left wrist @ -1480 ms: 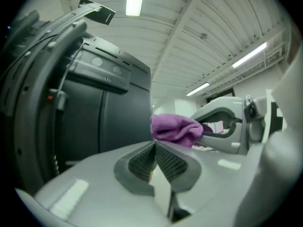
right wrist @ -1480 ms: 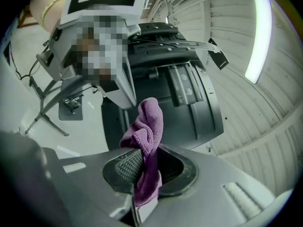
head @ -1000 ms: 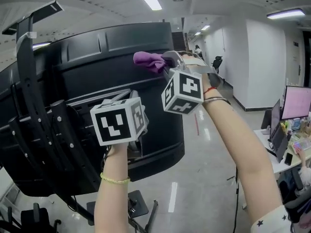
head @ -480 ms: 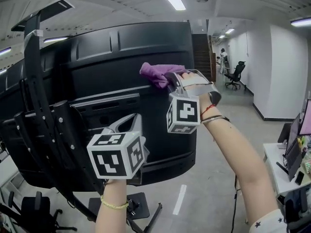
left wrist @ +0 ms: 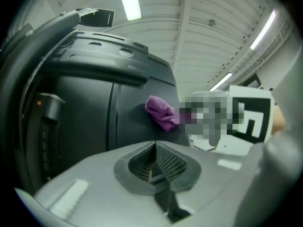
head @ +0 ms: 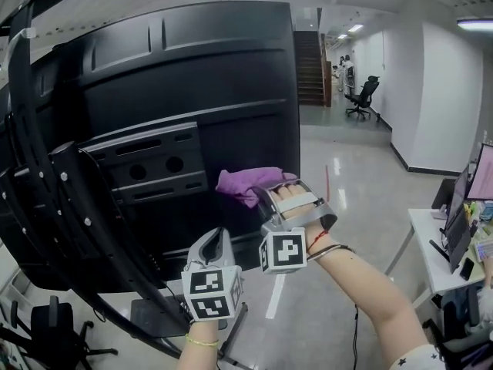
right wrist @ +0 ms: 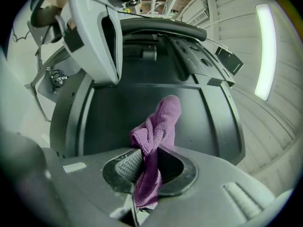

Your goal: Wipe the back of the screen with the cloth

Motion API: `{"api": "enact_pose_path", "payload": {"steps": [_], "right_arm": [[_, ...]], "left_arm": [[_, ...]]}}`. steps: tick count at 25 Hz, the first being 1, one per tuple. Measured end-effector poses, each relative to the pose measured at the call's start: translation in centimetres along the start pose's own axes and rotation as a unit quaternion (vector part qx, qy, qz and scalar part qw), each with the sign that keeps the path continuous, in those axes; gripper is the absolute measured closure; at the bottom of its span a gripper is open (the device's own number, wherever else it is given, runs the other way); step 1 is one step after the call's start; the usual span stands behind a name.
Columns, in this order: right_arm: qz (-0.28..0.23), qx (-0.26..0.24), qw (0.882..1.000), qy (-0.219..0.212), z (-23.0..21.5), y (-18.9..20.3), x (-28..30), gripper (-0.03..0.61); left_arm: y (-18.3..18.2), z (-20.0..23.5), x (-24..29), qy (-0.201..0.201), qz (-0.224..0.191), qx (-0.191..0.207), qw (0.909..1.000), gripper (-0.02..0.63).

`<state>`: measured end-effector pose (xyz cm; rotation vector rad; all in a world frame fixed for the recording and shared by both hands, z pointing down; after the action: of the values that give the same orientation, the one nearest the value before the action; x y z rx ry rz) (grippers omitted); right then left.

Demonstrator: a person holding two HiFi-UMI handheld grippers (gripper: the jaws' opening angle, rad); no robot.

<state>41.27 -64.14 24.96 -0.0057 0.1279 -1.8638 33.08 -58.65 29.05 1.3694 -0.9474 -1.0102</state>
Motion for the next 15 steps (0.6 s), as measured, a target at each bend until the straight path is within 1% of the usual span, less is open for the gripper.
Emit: {"api": "enact_pose_path", "payload": {"steps": [3,5,7,9,11,13,15], "right_arm": [[-0.002,-0.002,0.999,-0.044,5.5,-0.8,-0.8,0.522],[-0.006,0.008,0.997,-0.079,9.2,-1.2,-1.5,0.521],[-0.014,0.015,0.994,-0.104,12.4,-1.6,-2.2,0.522],[-0.022,0.020,0.993,-0.115,14.5,-2.1,-2.6,0.521],[-0.021,0.023,0.993,-0.113,15.5,-2.4,-2.7,0.521],[-0.013,0.029,0.993,-0.112,15.7,-2.2,-2.7,0.522],[-0.009,0.056,0.993,-0.103,15.2,-1.9,-3.1,0.520]], "left_arm": [[4.2,0.5,-0.3,0.000,0.019,0.005,0.9998,0.606],[7.0,0.9,-1.0,-0.002,0.032,0.004,0.9995,0.606],[9.4,1.2,-1.7,-0.005,0.048,-0.001,0.9989,0.606],[11.3,1.6,-2.1,-0.011,0.066,-0.005,0.9977,0.606],[12.7,2.1,-2.4,-0.019,0.083,-0.006,0.9964,0.606],[13.4,2.4,-2.6,-0.024,0.092,-0.006,0.9955,0.606],[13.5,2.3,-3.0,-0.026,0.091,-0.008,0.9955,0.606]]}}
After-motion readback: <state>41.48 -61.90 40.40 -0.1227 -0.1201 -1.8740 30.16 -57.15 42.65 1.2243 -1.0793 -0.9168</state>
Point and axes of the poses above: the fingertips, and each gripper's own axes: x forward along the fingers, z to its left, y out of its underside, the point moved 2 cm from there along -x, backward along the fingers, and after that the axes turned 5 degrees about -x, right-handed, at the moved point
